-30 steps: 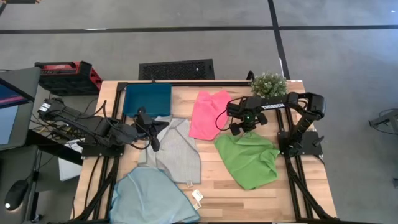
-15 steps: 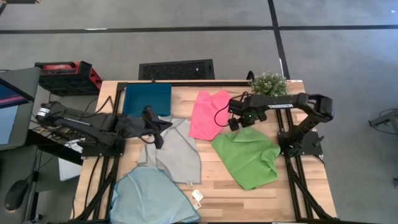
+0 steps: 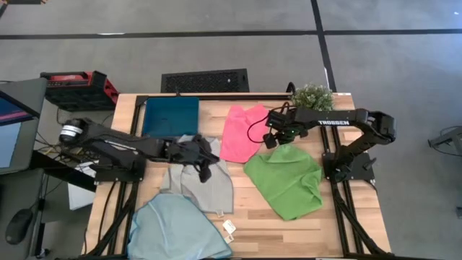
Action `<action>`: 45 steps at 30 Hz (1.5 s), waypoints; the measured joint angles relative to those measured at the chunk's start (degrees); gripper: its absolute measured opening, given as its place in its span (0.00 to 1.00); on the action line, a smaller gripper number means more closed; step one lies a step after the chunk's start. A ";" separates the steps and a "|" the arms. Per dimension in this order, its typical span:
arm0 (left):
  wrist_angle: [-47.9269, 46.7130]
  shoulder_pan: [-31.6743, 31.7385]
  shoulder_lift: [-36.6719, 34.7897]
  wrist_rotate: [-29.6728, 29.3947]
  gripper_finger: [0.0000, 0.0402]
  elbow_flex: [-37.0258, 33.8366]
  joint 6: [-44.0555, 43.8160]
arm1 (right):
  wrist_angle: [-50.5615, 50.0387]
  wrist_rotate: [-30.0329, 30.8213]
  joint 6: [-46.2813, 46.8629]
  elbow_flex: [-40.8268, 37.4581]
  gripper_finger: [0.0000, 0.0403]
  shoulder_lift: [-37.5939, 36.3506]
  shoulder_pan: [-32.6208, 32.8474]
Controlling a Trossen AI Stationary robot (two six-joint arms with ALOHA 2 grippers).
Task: Fold microfiber towels
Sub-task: Fold the green cloth
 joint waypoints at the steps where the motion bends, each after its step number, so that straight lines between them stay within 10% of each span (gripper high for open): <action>1: 1.49 -0.01 1.69 0.20 0.11 0.00 -1.10 | -0.02 -0.02 -0.46 -0.01 0.01 -0.14 0.00; 11: 16.17 -0.11 15.97 0.30 0.33 0.02 10.79 | 2.21 0.06 -1.94 0.04 0.01 -0.33 0.02; 28: 18.46 0.68 33.95 2.38 0.34 13.55 21.29 | 2.64 -0.10 -2.09 0.06 0.02 -0.33 -0.07; 45: 11.04 0.70 37.19 -2.64 0.34 16.85 10.72 | 2.65 -0.13 -3.72 0.10 0.02 -0.35 -0.07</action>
